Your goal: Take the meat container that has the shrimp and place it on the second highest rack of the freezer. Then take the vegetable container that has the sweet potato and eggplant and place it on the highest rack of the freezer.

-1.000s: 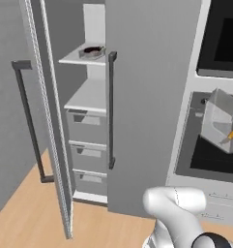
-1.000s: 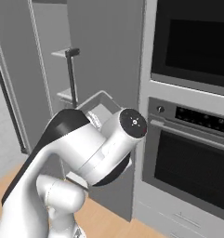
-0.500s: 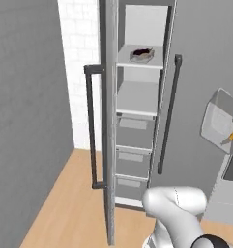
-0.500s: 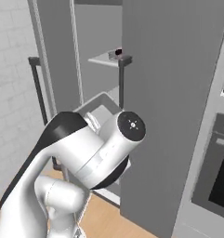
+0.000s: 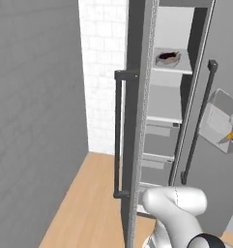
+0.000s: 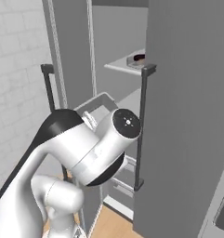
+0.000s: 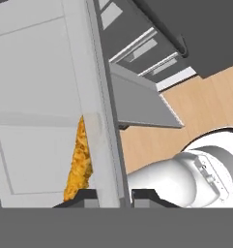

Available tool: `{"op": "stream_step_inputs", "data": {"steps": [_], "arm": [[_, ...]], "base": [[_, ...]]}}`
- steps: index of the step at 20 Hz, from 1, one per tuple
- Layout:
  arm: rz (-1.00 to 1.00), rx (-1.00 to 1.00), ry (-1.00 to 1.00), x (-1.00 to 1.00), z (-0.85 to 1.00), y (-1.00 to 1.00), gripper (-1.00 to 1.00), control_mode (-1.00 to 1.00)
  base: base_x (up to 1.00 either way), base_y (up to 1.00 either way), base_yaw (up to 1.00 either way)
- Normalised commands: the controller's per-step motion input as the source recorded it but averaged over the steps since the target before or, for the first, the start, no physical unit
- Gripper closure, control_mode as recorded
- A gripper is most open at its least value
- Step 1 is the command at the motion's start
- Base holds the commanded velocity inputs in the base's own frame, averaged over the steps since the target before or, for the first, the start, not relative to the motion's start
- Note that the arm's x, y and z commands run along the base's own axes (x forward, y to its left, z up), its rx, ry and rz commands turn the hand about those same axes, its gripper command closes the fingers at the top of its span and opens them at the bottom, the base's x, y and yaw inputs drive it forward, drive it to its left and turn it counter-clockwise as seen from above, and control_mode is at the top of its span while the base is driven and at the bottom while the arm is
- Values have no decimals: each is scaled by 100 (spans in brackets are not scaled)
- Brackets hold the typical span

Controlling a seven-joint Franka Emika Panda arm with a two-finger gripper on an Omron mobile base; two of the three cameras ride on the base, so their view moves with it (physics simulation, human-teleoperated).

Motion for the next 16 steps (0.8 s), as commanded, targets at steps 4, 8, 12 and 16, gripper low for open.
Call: {"op": "stream_step_inputs", "data": {"steps": [4, 8, 12, 16], "arm": [[0, 0, 0, 0, 0, 0, 100, 100], [0, 0, 0, 0, 0, 0, 100, 100], [0, 0, 0, 0, 0, 0, 100, 100], [0, 0, 0, 0, 0, 0, 100, 100]], "base": [[-49, -87, 17], [74, 9, 18], [77, 18, 25], [9, -4, 27]]}}
